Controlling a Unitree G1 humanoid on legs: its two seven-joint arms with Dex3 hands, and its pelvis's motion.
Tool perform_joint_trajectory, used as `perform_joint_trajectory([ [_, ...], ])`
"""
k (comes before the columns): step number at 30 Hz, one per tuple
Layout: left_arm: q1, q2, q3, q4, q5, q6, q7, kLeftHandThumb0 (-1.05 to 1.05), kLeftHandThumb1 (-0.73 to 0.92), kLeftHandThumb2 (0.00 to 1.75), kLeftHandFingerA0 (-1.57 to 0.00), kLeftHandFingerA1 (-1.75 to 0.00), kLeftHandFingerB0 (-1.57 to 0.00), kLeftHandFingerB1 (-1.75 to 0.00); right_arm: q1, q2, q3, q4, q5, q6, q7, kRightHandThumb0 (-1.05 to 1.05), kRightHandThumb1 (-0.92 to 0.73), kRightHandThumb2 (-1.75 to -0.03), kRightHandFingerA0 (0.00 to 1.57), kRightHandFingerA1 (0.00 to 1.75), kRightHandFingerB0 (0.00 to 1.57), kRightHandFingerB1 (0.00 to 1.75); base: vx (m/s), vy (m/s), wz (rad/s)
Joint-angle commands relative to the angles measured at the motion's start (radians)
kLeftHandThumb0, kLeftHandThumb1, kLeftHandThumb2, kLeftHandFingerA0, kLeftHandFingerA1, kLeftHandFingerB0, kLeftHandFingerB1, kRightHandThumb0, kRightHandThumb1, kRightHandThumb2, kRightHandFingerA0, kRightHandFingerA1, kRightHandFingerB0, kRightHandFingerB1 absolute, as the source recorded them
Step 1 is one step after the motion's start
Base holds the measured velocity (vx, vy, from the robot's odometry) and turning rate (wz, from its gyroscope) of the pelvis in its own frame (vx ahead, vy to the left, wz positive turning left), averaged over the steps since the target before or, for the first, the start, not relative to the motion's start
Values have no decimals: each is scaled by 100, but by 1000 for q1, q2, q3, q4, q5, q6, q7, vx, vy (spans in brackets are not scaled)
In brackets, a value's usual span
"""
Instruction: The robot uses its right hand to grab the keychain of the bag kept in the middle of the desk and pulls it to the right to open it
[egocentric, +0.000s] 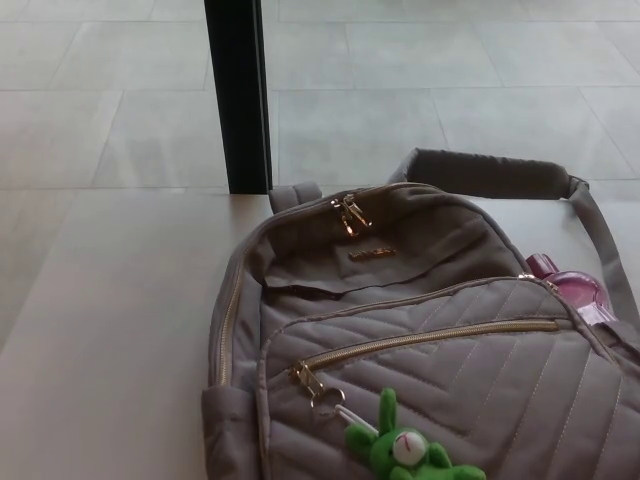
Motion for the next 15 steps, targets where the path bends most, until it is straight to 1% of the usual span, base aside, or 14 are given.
perform_joint_trajectory([
  [1,-12,49,89,57,-98,-70,-84,-54,55,55,-52,-57,-52,-41,-36,-49,-165,-59,174,-104,-2,-72,-60,-59,53,70,41,43,0,0,0],
  [2,-12,51,85,61,-88,-77,-82,-61,48,63,-52,-57,-51,-44,-82,-54,-210,-59,222,-83,23,-78,-60,-59,57,69,31,41,0,0,0],
  [3,-11,54,73,63,-70,-82,-69,-61,48,63,-52,-57,-51,-44,-121,-55,-254,-76,275,-54,56,-78,-60,-59,57,69,31,41,0,0,0],
  [4,-18,51,56,68,-53,-88,-63,-57,57,58,-50,-52,-52,-39,-155,-75,-263,-83,269,-41,50,-87,-52,-91,62,77,24,49,0,0,0],
  [5,-21,48,60,72,-58,-93,-63,-55,57,58,-55,-54,-54,-41,-178,-92,-258,-167,259,-21,49,-85,-65,-60,60,84,20,40,0,0,0],
  [6,-23,48,60,75,-59,-95,-63,-55,57,58,-55,-54,-54,-41,-182,-91,-264,-180,254,-16,52,-85,-65,-60,60,84,20,40,0,0,0],
  [8,-30,48,59,85,-58,-87,-51,-54,56,57,-57,-55,-58,-42,-176,-81,-277,-333,271,31,67,-89,-66,-60,53,79,14,46,0,0,0],
  [9,-32,43,78,90,-80,-81,-66,-57,56,57,-53,-56,-55,-42,-180,-71,-284,-434,288,71,65,-87,-65,-60,66,148,15,47,0,0,0],
  [10,-32,43,84,90,-89,-82,-84,-57,56,57,-53,-56,-55,-42,-190,-67,-287,-488,298,101,65,-87,-65,-60,66,148,15,47,0,0,0],
  [11,-39,42,84,92,-90,-83,-86,-60,52,60,-52,-58,-54,-43,-207,-68,-278,-563,295,133,55,-92,-53,-92,76,121,14,54,0,0,0],
  [12,-38,41,83,93,-88,-91,-82,-58,58,58,-54,-57,-60,-42,-231,-60,-264,-706,323,174,54,-78,-65,-61,72,125,21,47,0,0,0],
  [13,-39,41,78,94,-82,-100,-83,-57,58,59,-53,-57,-59,-41,-266,-47,-254,-750,350,163,65,-77,-63,-60,69,123,23,46,0,0,0],
  [14,-34,41,71,89,-76,-103,-82,-58,60,59,-54,-58,-60,-41,-280,-43,-244,-792,367,178,74,-75,-63,-59,65,111,25,43,0,0,0],
  [15,-32,41,68,86,-73,-105,-81,-57,61,59,-53,-58,-59,-42,-292,-36,-234,-834,374,186,73,-82,-62,-59,69,84,28,51,0,0,0],
])
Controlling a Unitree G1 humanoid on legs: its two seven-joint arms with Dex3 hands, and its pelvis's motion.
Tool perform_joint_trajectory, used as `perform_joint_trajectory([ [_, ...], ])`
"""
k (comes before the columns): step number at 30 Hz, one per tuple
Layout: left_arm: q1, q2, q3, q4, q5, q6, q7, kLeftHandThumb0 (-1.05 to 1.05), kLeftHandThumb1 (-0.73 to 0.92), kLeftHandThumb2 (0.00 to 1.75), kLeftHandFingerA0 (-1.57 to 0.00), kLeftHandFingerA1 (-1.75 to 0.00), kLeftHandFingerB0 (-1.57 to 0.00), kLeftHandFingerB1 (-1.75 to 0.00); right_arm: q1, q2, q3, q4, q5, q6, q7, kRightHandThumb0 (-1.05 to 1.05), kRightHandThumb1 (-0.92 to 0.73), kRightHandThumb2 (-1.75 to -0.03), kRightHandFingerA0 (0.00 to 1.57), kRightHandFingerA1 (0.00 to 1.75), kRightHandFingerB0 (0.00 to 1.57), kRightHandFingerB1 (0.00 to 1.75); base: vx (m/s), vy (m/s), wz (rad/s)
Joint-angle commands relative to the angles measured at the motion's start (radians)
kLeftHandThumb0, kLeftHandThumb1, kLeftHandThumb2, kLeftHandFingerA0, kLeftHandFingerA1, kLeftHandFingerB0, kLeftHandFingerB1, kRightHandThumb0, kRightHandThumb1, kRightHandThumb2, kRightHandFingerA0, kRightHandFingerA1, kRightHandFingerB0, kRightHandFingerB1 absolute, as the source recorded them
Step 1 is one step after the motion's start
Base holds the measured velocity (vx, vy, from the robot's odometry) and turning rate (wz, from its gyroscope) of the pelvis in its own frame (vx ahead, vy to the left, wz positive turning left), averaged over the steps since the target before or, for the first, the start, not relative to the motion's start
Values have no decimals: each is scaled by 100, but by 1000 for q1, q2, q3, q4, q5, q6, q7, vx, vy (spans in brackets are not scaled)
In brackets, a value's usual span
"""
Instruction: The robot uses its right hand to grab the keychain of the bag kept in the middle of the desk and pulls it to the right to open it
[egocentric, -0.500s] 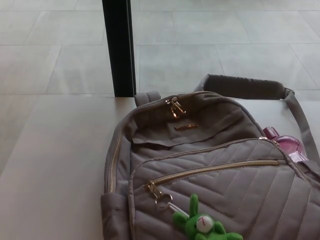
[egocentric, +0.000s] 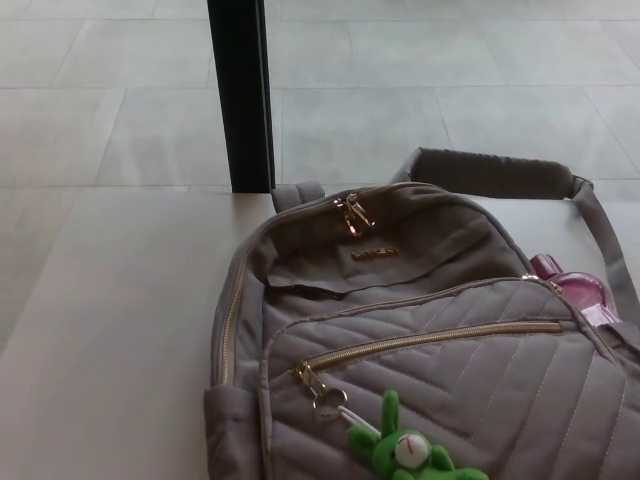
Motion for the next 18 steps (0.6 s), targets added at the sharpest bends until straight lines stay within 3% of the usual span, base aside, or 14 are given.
perform_joint_trajectory([
  [1,-5,24,15,19,-35,-67,-43,-57,61,59,-53,-58,-59,-42,-121,5,1,-516,229,195,38,-82,-62,-59,69,84,28,51,0,0,0],
  [2,-5,22,15,16,-37,-57,-46,-58,62,59,-52,-59,-56,-42,-150,10,38,-605,249,213,49,-87,-61,-59,59,67,27,52,0,0,0],
  [3,-5,22,16,16,-38,-56,-47,-58,62,59,-52,-59,-56,-42,-153,13,40,-620,250,220,50,-87,-61,-59,59,67,27,52,0,0,0],
  [5,-16,18,4,31,-24,-62,-33,-62,64,60,-54,-57,-56,-42,-160,17,139,-870,244,344,20,-81,-64,-60,46,54,23,32,0,0,0],
  [7,-19,18,3,32,-23,-60,-31,-62,64,60,-54,-57,-56,-42,-159,21,139,-890,243,361,19,-81,-64,-60,46,54,23,32,0,0,0],
  [8,-18,19,2,29,-23,-62,-38,-64,64,60,-55,-57,-55,-42,-151,18,174,-942,216,349,38,-80,-52,-90,37,59,14,43,0,0,0],
  [9,-25,19,3,34,-24,-56,-40,-65,64,60,-56,-60,-58,-43,-126,31,234,-1054,239,382,42,-77,-49,-85,30,54,16,41,0,0,0],
  [14,-29,20,-9,40,-11,-55,-29,-64,65,60,-57,-58,-57,-42,-71,35,388,-1211,173,355,120,-75,-49,-86,33,55,19,42,0,0,0],
  [15,-25,22,-16,37,-4,-62,-34,-64,65,60,-56,-58,-57,-43,-32,32,448,-1256,104,332,149,-75,-62,-60,46,46,29,30,0,0,0],
  [18,-12,24,-26,19,3,-79,-37,-64,66,60,-56,-62,-57,-44,15,35,502,-1303,38,311,171,-76,-61,-59,51,50,33,31,0,0,0],
])
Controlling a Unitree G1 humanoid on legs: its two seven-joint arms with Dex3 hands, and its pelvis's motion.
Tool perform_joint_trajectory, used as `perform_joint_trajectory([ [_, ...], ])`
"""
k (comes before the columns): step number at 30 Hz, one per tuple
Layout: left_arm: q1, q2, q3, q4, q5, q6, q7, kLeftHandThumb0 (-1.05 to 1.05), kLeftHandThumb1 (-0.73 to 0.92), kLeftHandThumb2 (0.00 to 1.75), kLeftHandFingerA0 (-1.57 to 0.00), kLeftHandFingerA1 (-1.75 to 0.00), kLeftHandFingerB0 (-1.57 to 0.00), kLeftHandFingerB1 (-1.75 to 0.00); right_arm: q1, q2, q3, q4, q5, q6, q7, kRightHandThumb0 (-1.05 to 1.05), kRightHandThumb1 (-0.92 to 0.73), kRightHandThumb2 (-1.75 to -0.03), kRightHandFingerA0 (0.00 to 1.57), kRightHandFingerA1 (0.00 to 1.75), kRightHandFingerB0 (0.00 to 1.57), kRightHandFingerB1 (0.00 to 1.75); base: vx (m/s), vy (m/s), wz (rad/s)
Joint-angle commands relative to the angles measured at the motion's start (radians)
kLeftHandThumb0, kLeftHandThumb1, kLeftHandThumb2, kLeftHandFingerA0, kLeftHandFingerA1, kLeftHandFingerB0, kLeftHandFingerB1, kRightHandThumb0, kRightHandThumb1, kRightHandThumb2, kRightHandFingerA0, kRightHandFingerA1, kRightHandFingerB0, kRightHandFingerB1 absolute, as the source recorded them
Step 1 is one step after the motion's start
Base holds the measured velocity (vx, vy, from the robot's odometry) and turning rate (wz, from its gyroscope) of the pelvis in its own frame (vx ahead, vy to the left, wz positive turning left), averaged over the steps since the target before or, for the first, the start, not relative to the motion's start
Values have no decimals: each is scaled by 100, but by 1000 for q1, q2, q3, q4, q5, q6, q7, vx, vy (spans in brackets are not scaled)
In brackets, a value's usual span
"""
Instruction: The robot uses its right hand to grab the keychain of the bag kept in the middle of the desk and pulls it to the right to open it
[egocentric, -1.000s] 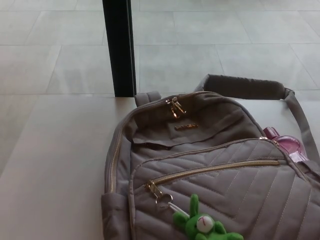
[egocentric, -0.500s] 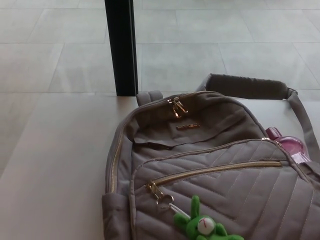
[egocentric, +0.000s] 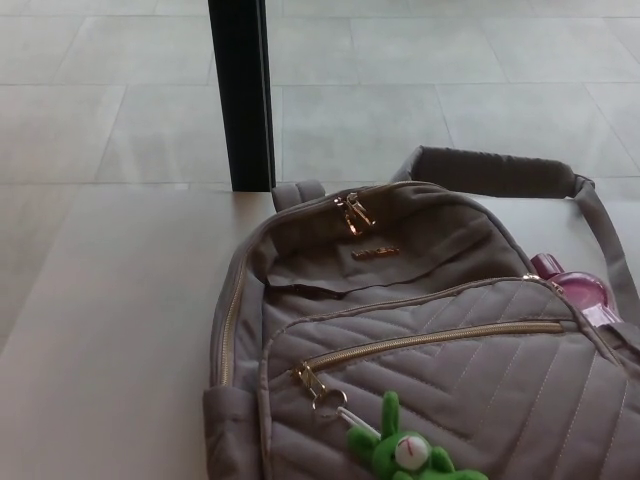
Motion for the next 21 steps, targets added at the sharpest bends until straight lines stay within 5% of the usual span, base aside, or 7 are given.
perform_joint_trajectory([
  [1,6,31,-32,13,15,-77,-30,-63,68,60,-56,-59,-56,-43,127,-15,386,-697,-36,170,176,-75,-61,-59,51,49,34,31,0,0,0],
  [18,-3,45,-46,30,14,-68,-20,-62,67,60,-56,-58,-56,-42,144,-39,562,-773,-176,171,197,-76,-64,-60,50,53,39,34,0,0,0],
  [19,-2,45,-41,23,3,-63,-27,-61,67,60,-54,-58,-54,-42,136,-41,579,-765,-217,145,196,-83,-55,-94,49,64,36,47,0,0,0],
  [20,-1,47,-45,24,5,-65,-28,-61,68,61,-53,-54,-52,-41,137,-43,584,-768,-223,149,197,-79,-63,-61,53,58,42,38,0,0,0],
  [21,1,49,-52,27,10,-69,-28,-61,68,61,-53,-54,-52,-41,140,-46,589,-774,-227,158,198,-79,-63,-61,53,58,42,38,0,0,0],
])
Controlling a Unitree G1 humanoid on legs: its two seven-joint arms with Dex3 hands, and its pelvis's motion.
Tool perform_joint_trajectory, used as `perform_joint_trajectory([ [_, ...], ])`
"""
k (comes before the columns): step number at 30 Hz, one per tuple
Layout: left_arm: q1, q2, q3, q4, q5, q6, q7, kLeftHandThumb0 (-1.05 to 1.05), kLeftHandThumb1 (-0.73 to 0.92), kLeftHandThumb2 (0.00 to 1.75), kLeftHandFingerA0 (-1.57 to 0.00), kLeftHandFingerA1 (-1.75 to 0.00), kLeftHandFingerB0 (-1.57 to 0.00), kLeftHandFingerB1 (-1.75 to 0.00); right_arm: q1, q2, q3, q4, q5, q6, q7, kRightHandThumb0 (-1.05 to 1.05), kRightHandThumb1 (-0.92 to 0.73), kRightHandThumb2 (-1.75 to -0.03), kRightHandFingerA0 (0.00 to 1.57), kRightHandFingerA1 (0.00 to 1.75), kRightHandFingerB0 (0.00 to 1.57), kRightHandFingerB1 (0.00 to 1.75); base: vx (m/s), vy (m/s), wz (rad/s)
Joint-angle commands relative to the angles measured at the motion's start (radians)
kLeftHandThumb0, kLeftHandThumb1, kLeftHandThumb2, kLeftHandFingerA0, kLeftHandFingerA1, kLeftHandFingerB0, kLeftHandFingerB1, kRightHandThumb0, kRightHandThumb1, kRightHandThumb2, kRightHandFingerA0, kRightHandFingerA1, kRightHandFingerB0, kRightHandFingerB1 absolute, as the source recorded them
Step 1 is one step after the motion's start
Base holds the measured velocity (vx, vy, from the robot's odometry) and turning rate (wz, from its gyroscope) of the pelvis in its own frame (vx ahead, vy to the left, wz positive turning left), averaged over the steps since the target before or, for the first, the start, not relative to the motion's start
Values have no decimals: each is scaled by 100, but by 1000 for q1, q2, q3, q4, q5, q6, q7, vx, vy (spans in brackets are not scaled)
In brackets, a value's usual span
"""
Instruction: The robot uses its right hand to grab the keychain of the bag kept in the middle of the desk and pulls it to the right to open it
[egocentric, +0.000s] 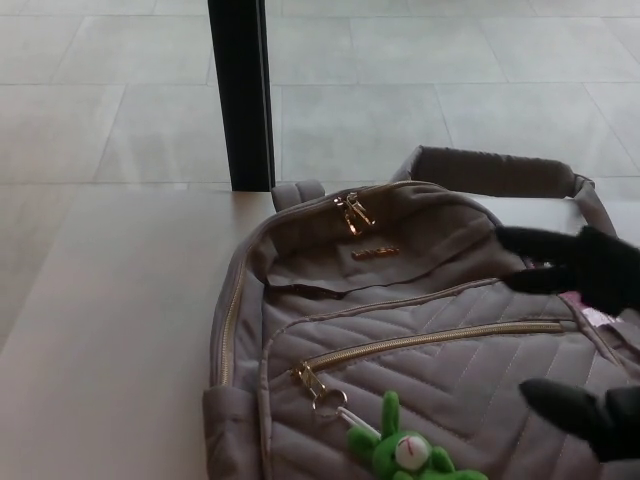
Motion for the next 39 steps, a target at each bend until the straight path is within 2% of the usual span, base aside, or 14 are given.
perform_joint_trajectory([
  [1,3,39,-14,15,3,-57,-23,-61,67,60,-54,-55,-53,-41,15,-50,83,-87,-163,74,89,-75,-51,-94,51,65,36,49,0,0,0],
  [4,1,39,-10,21,-5,-62,-27,-62,66,60,-53,-55,-55,-42,14,-57,90,-88,-197,77,91,-78,-53,-95,53,65,37,49,0,0,0],
  [5,1,40,-12,27,-2,-68,-27,-61,67,60,-56,-56,-53,-41,6,-60,94,-87,-213,84,95,-78,-67,-61,57,60,47,39,0,0,0],
  [12,3,41,-14,23,-7,-68,-32,-61,68,61,-53,-54,-54,-42,-7,-65,105,-87,-270,79,125,-78,-70,-61,57,63,47,39,0,0,0],
  [13,-2,44,-15,23,-8,-67,-38,-62,68,61,-53,-55,-53,-42,-7,-62,106,-87,-286,61,119,-76,-55,-98,56,69,39,51,0,0,0],
  [15,-4,42,-14,28,-8,-75,-32,-64,67,60,-55,-58,-54,-42,-3,-83,108,-90,-324,31,133,-75,-57,-99,56,69,39,51,0,0,0],
  [16,-9,42,-19,28,-1,-71,-21,-63,68,61,-57,-57,-56,-41,3,-88,105,-90,-331,22,134,-77,-75,-62,58,63,46,39,0,0,0],
  [19,-12,44,-28,31,4,-75,-16,-63,69,61,-57,-56,-56,-42,16,-97,104,-81,-392,-26,118,-81,-79,-64,59,61,44,38,0,0,0],
  [21,-17,44,-16,34,-13,-61,-32,-62,68,61,-54,-56,-52,-41,23,-103,101,-83,-411,-35,126,-81,-81,-64,56,61,41,39,0,0,0],
  [27,-9,48,-38,31,8,-80,-24,-66,69,61,-57,-56,-55,-41,30,-104,93,-77,-452,-69,123,-85,-85,-66,56,64,39,40,0,0,0],
  [32,-11,48,-34,42,1,-87,-32,-66,69,61,-56,-57,-56,-42,57,-105,106,-99,-488,-69,147,-89,-87,-67,60,61,43,38,0,0,0],
  [34,-25,47,-32,45,-3,-79,-25,-66,68,61,-57,-56,-55,-42,67,-118,108,-111,-505,-66,170,-91,-88,-67,56,61,38,38,0,0,0],
  [39,-31,48,-37,52,2,-79,-24,-66,69,61,-57,-56,-56,-42,85,-120,102,-111,-541,-71,174,-90,-84,-65,58,60,38,36,0,0,0],
])
